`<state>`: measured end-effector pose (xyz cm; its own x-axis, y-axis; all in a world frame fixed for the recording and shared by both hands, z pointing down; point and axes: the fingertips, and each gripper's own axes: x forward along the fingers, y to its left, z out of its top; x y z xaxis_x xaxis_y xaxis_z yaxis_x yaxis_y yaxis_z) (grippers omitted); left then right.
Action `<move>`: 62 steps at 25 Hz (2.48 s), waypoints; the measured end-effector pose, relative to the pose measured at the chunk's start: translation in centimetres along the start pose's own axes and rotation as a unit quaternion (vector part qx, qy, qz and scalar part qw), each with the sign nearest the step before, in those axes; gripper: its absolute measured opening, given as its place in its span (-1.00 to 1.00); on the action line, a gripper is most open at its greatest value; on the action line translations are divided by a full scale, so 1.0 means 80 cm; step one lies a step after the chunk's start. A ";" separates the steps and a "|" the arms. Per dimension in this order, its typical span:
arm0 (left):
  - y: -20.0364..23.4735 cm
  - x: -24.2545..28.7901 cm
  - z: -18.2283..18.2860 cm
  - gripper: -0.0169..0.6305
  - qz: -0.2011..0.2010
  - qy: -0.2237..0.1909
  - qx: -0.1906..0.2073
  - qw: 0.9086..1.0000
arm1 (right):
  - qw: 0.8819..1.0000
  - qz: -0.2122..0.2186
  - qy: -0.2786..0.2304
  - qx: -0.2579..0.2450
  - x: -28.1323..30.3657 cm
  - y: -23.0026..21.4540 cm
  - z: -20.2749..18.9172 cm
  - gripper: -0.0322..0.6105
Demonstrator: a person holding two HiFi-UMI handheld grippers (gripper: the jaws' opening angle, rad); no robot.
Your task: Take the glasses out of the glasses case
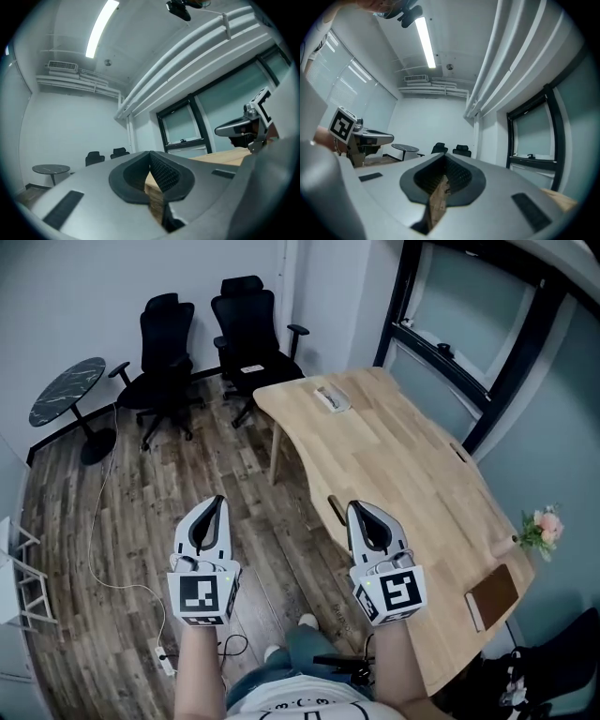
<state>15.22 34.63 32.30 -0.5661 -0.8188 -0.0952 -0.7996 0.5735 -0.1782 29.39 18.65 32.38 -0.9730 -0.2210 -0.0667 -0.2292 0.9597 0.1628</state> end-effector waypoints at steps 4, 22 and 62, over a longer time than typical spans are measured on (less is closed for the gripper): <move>0.032 0.074 -0.020 -0.90 -0.003 -0.001 -0.010 1.000 | 1.000 -0.018 0.007 0.008 0.076 -0.035 -0.025 -0.87; 0.050 0.535 -0.092 -0.90 -0.105 0.025 -0.020 0.994 | 0.994 -0.084 0.052 0.039 0.393 -0.268 -0.124 -0.87; -0.017 1.023 -0.317 -0.90 -0.464 0.120 -0.045 0.876 | 0.872 -0.070 0.484 0.023 0.732 -0.415 -0.460 -0.48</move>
<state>-35.11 -32.56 49.57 0.3200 -0.9109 0.2607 -0.9443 -0.3291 0.0092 -21.00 -32.57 59.32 -0.5092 -0.3579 0.7827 -0.3679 0.9127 0.1780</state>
